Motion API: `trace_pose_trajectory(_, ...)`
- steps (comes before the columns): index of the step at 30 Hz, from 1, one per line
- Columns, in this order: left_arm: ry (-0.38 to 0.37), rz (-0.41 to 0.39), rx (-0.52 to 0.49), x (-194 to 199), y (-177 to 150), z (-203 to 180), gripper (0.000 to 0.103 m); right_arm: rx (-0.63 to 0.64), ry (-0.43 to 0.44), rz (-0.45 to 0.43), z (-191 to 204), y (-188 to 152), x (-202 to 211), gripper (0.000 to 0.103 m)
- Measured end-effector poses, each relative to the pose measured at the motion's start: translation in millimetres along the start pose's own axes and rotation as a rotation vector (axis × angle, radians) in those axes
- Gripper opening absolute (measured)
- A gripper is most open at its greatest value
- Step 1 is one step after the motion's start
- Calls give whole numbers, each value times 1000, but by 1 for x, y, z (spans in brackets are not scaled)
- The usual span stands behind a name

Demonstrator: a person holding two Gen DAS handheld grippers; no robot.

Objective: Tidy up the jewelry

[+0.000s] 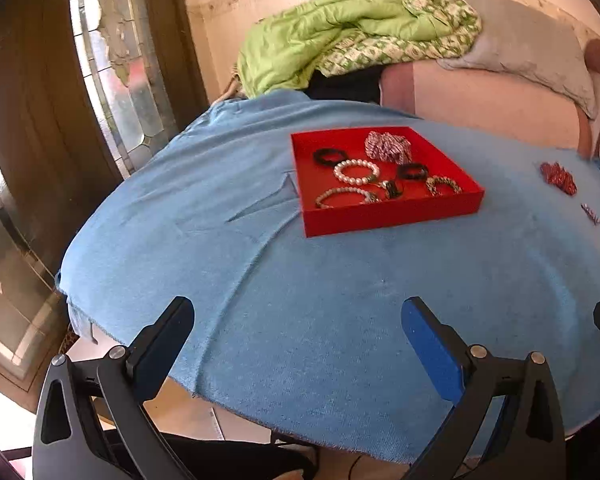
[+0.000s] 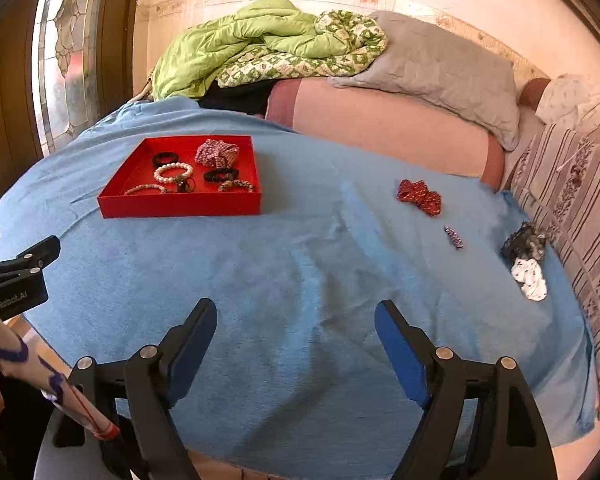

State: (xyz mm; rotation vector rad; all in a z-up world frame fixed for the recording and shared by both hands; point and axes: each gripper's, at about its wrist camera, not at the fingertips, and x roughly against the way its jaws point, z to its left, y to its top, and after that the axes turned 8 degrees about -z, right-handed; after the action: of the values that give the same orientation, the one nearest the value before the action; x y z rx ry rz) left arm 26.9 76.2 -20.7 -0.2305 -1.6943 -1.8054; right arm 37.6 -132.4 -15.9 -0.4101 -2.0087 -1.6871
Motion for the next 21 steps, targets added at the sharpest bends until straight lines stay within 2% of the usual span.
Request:
trace_pose_trajectory(4,22,-1,-32,-3,-3,-6,103,3,1,7,1,-1,-4,85)
trace_pose_trajectory(12,44,0,-31,-9,0,-5,103,36,12,13,9,-4,-11,85)
trace_pose_trajectory(21,36,1,-46,-10,-1,-7,103,47,15,22,13,-5,-13,85)
